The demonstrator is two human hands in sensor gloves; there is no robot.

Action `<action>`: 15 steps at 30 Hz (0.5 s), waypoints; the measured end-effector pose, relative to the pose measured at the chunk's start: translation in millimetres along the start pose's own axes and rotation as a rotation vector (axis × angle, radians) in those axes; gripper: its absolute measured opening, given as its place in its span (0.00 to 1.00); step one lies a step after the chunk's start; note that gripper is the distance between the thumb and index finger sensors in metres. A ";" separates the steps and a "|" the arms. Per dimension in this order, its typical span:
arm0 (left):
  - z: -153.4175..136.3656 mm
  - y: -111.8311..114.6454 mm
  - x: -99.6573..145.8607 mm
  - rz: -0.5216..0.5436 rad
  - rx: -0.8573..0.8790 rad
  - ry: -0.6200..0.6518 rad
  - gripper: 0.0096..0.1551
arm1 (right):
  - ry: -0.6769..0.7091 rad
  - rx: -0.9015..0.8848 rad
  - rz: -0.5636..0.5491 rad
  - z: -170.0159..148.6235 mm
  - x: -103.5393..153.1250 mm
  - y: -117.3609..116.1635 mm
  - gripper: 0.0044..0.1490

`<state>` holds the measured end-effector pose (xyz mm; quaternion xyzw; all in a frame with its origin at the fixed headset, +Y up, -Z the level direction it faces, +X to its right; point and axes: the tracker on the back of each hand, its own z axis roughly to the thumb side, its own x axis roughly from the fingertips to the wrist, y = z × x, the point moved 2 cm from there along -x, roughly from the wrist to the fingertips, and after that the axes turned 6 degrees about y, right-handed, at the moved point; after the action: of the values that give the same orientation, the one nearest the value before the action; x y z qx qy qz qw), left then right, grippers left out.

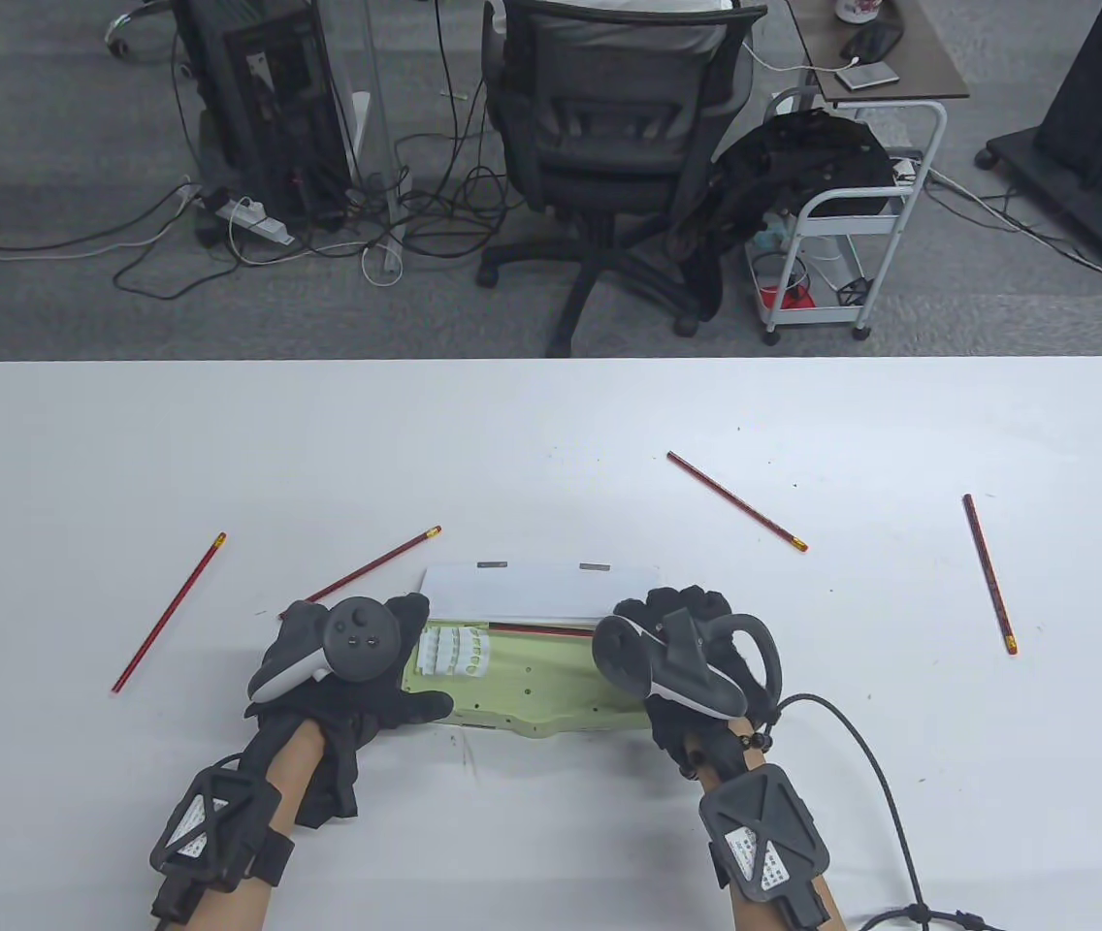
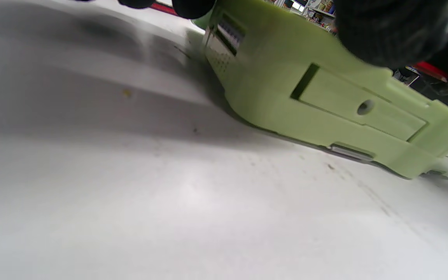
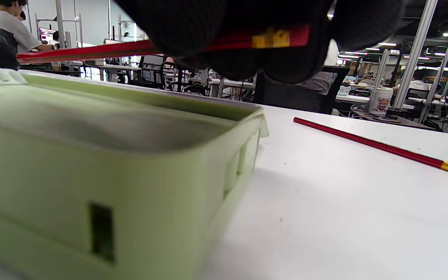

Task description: Organize multifunction pencil case

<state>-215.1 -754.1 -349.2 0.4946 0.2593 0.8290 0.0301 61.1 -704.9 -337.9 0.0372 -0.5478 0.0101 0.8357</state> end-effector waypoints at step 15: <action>0.1 0.2 0.2 -0.001 0.001 0.001 0.68 | 0.045 0.033 -0.018 17.8 -10.5 -4.2 0.27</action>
<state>-215.1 -754.1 -348.9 0.4943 0.2600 0.8290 0.0300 40.9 -710.1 -340.6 0.0557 -0.5282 0.0127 0.8472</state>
